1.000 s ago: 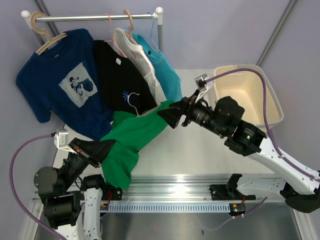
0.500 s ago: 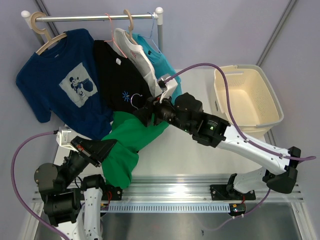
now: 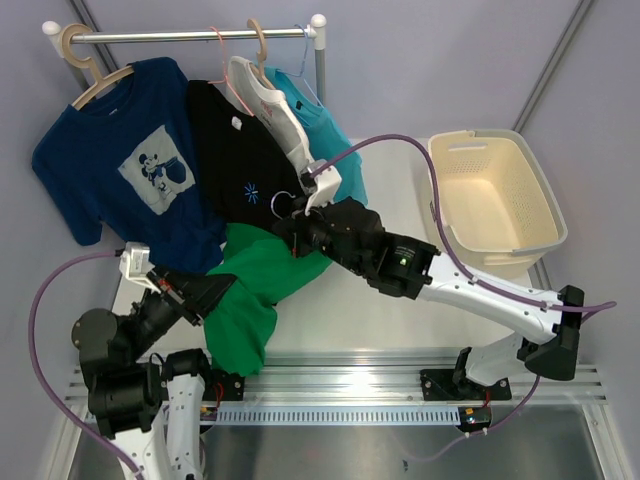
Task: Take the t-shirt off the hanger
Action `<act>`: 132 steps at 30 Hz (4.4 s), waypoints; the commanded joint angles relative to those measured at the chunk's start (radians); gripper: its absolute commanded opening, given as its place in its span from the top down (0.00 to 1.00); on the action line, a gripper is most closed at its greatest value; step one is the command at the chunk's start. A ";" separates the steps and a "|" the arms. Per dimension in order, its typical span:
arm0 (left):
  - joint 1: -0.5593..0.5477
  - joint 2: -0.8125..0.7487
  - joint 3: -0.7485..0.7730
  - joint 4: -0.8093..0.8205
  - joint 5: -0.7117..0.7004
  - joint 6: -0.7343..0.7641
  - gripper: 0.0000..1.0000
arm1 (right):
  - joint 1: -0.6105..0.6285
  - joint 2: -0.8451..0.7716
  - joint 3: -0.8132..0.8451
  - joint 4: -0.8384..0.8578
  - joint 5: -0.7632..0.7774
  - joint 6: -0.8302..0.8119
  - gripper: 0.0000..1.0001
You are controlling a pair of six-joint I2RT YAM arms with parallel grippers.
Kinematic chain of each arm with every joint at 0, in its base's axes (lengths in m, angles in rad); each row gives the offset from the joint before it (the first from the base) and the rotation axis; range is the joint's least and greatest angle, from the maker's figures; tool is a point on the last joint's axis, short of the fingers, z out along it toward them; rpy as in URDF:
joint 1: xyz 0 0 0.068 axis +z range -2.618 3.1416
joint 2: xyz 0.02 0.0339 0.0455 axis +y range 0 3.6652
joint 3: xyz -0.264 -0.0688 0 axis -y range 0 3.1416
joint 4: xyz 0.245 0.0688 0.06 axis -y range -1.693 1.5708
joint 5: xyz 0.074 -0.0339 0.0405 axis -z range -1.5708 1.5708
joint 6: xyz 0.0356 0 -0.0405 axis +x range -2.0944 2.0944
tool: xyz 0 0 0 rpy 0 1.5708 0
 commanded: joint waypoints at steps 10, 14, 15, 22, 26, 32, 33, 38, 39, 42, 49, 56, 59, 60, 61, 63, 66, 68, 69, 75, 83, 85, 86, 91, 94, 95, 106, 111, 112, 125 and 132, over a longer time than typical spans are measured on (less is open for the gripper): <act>-0.014 0.155 0.166 0.072 0.071 -0.019 0.01 | 0.002 -0.312 -0.168 -0.107 0.261 -0.029 1.00; -0.012 0.251 0.292 0.073 -0.010 0.021 0.01 | 0.002 -0.416 -0.166 -0.171 0.247 0.004 1.00; -0.012 0.306 0.318 0.073 -0.027 0.023 0.01 | 0.002 -0.435 -0.165 -0.206 0.245 0.007 1.00; -0.014 0.509 0.406 0.073 0.039 0.120 0.01 | 0.002 -0.576 -0.139 -0.363 0.365 -0.028 1.00; -0.155 0.590 0.348 0.073 -0.002 0.246 0.01 | 0.002 -0.631 -0.087 -0.423 0.412 -0.049 1.00; -0.628 0.721 0.337 0.063 -0.319 0.388 0.01 | 0.004 -0.654 0.065 -0.521 0.383 -0.065 1.00; -0.659 0.728 0.334 0.063 -0.343 0.397 0.01 | 0.002 -0.647 0.120 -0.538 0.392 -0.068 1.00; -0.793 0.723 0.311 0.070 -0.410 0.426 0.01 | 0.002 -0.587 0.286 -0.616 0.417 -0.091 1.00; -0.813 0.713 0.306 0.078 -0.413 0.426 0.01 | 0.004 -0.573 0.343 -0.624 0.422 -0.100 1.00; -0.868 0.669 0.299 0.081 -0.407 0.423 0.01 | 0.002 -0.509 0.424 -0.663 0.446 -0.109 1.00; -0.893 0.532 0.283 0.169 -0.282 0.340 0.01 | 0.004 -0.430 0.268 -0.593 0.509 -0.108 1.00; -0.899 0.495 0.199 0.193 -0.222 0.325 0.01 | 0.004 -0.381 0.112 -0.398 0.567 -0.118 1.00; -0.911 0.506 0.147 0.219 -0.193 0.325 0.01 | 0.002 -0.354 0.119 -0.384 0.572 -0.118 1.00; -0.917 0.506 0.119 0.243 -0.185 0.325 0.01 | 0.004 -0.343 0.122 -0.381 0.567 -0.120 1.00; -0.926 0.506 0.105 0.256 -0.177 0.316 0.01 | 0.002 -0.337 0.125 -0.380 0.566 -0.118 1.00; -0.942 0.500 0.076 0.280 -0.186 0.312 0.01 | 0.002 -0.323 0.128 -0.380 0.566 -0.115 1.00; -0.959 0.494 0.059 0.279 -0.234 0.334 0.05 | 0.004 -0.321 0.115 -0.372 0.558 -0.109 1.00; -0.959 0.495 0.052 0.279 -0.234 0.342 0.20 | 0.002 -0.324 0.107 -0.367 0.554 -0.108 1.00; -0.959 0.498 0.049 0.280 -0.238 0.342 0.49 | 0.004 -0.324 0.105 -0.369 0.557 -0.108 1.00; -0.959 0.474 0.004 0.273 -0.294 0.332 1.00 | -0.031 -0.344 0.118 -0.387 0.560 -0.128 1.00; -0.959 0.434 -0.021 0.198 -0.436 0.309 1.00 | -0.103 -0.456 0.141 -0.435 0.570 -0.129 1.00; -0.959 0.422 -0.014 0.179 -0.478 0.305 1.00 | -0.117 -0.475 0.150 -0.453 0.602 -0.143 1.00; -0.959 0.414 -0.008 0.152 -0.496 0.306 1.00 | -0.123 -0.481 0.159 -0.461 0.615 -0.157 1.00; -0.959 0.390 0.028 0.095 -0.594 0.291 1.00 | -0.139 -0.542 0.145 -0.469 0.653 -0.177 1.00; -0.959 0.368 0.041 0.075 -0.625 0.279 1.00 | -0.139 -0.571 0.139 -0.472 0.673 -0.181 1.00; -0.959 0.362 0.039 0.069 -0.636 0.277 1.00 | -0.139 -0.577 0.142 -0.475 0.679 -0.181 1.00; -0.959 0.232 0.044 -0.100 -0.889 0.305 1.00 | -0.139 -0.653 0.122 -0.510 0.741 -0.190 1.00; -0.959 0.198 0.061 -0.155 -0.968 0.308 1.00 | -0.137 -0.665 0.090 -0.504 0.761 -0.192 1.00; -0.959 0.192 0.061 -0.172 -0.979 0.308 1.00 | -0.137 -0.665 0.084 -0.504 0.768 -0.190 1.00; -0.959 0.250 0.137 -0.075 -0.538 0.348 0.22 | -0.139 -0.613 -0.036 -0.423 0.442 -0.100 1.00; -0.959 0.494 0.231 -0.063 -0.478 0.409 0.11 | -0.139 -0.542 -0.137 -0.308 0.362 -0.048 1.00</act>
